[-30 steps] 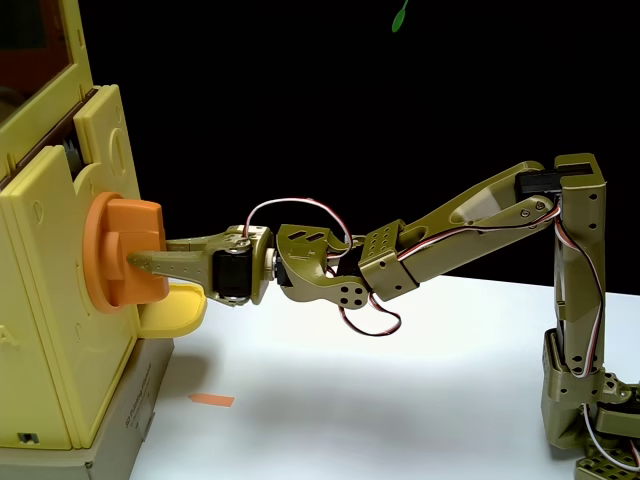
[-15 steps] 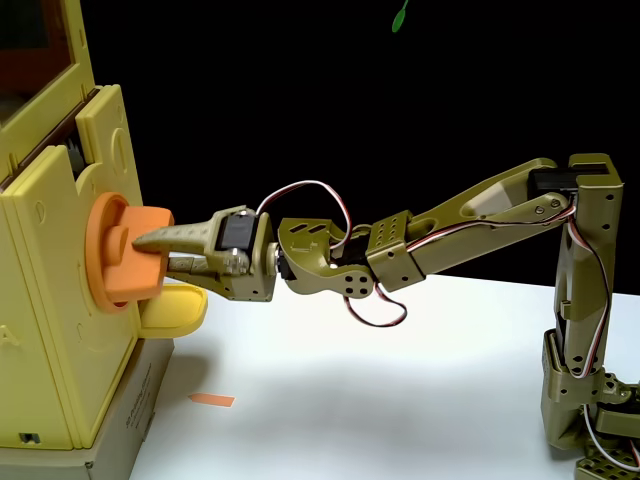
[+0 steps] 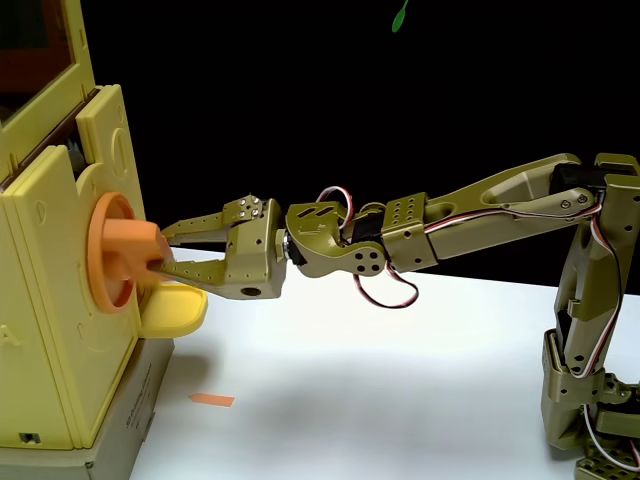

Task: Turn the button of vending machine.

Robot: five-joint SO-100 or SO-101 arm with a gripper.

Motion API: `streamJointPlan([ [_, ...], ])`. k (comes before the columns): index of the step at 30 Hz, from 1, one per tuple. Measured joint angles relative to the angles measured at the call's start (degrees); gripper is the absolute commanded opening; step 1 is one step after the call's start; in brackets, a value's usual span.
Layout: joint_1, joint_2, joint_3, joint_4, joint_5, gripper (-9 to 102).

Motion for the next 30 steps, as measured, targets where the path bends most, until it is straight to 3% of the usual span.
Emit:
streamJointPlan([
  [5,-0.3,1.1,0.9,-0.3,18.5,-1],
  [13,-0.4,1.6,1.0,-0.3,29.6,-1],
  [30,-1.2,3.2,2.3,-0.1,29.7,6],
])
